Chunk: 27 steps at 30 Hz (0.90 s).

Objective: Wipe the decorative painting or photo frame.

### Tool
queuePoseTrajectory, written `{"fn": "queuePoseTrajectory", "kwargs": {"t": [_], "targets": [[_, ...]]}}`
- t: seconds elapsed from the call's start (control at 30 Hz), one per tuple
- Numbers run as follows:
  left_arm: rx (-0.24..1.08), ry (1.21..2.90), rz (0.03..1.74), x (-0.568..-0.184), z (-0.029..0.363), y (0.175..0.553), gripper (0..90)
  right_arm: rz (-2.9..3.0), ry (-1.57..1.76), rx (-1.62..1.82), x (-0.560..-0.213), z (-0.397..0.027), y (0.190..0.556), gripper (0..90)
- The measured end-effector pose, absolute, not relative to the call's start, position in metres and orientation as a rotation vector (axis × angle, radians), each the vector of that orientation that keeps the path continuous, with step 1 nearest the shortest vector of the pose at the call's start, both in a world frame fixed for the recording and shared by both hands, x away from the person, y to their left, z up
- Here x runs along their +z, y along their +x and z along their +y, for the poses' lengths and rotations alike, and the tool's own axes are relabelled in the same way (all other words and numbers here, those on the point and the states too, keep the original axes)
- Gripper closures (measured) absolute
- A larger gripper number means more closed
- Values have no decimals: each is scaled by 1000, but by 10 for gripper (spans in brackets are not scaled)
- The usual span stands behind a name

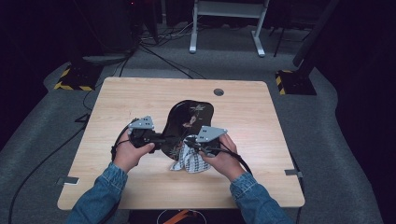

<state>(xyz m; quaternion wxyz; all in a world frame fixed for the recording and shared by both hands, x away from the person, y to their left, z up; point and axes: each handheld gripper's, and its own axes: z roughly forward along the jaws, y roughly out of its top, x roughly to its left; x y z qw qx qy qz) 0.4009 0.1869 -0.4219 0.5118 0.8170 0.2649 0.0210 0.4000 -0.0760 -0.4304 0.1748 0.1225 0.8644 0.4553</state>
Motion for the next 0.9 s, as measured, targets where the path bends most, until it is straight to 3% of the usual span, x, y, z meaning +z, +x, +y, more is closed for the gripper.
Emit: {"fn": "queuePoseTrajectory", "kwargs": {"t": [0.9], "targets": [[40,1966,630,-422,186,401,773,2444,604,1129,-470,-133,427,839]]}}
